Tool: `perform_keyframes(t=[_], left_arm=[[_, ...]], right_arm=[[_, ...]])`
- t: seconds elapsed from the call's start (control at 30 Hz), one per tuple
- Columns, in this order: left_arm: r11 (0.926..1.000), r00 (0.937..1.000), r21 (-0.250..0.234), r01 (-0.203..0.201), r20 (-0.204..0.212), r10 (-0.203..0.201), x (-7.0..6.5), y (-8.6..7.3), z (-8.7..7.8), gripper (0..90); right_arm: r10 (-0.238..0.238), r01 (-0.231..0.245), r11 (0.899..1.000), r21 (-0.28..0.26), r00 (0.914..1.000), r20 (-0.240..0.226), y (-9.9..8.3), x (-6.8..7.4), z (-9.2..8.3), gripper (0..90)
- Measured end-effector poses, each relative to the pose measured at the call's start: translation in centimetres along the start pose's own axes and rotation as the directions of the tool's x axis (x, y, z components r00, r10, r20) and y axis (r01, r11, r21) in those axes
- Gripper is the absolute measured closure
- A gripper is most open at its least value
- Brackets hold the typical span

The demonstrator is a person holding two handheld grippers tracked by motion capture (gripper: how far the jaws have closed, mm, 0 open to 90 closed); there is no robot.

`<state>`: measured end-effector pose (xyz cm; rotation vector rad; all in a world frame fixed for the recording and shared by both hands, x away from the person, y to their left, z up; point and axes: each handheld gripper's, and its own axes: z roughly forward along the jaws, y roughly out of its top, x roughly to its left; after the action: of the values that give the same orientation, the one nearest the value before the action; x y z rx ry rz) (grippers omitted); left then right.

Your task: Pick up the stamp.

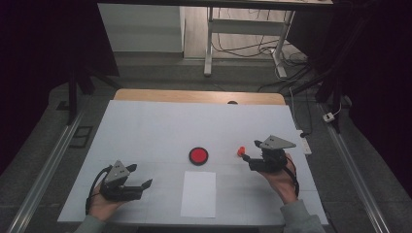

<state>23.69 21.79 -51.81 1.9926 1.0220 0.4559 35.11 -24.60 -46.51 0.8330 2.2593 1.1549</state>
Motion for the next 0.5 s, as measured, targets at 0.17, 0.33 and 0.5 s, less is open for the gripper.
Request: perform_keyframes(t=[0.17,0.33,0.5], left_arm=[[1.0,1.0,0.0,-0.001,0.007,0.001,0.0,0.1,0.1,19.8],[0.9999,1.0,0.011,-0.001,0.007,0.001,0.1,0.0,0.2,19.8],[0.9999,1.0,0.013,-0.002,0.004,0.002,0.1,-0.1,0.2,19.8]], right_arm=[[0.024,-0.024,0.999,0.036,0.9997,0.01,0.0,-0.9,1.4,29.8],[0.067,-0.067,0.997,0.031,0.9977,0.004,-0.5,-1.4,2.6,31.0],[0.052,-0.051,0.996,0.068,0.9986,-0.01,-0.8,-1.7,4.1,32.4]])
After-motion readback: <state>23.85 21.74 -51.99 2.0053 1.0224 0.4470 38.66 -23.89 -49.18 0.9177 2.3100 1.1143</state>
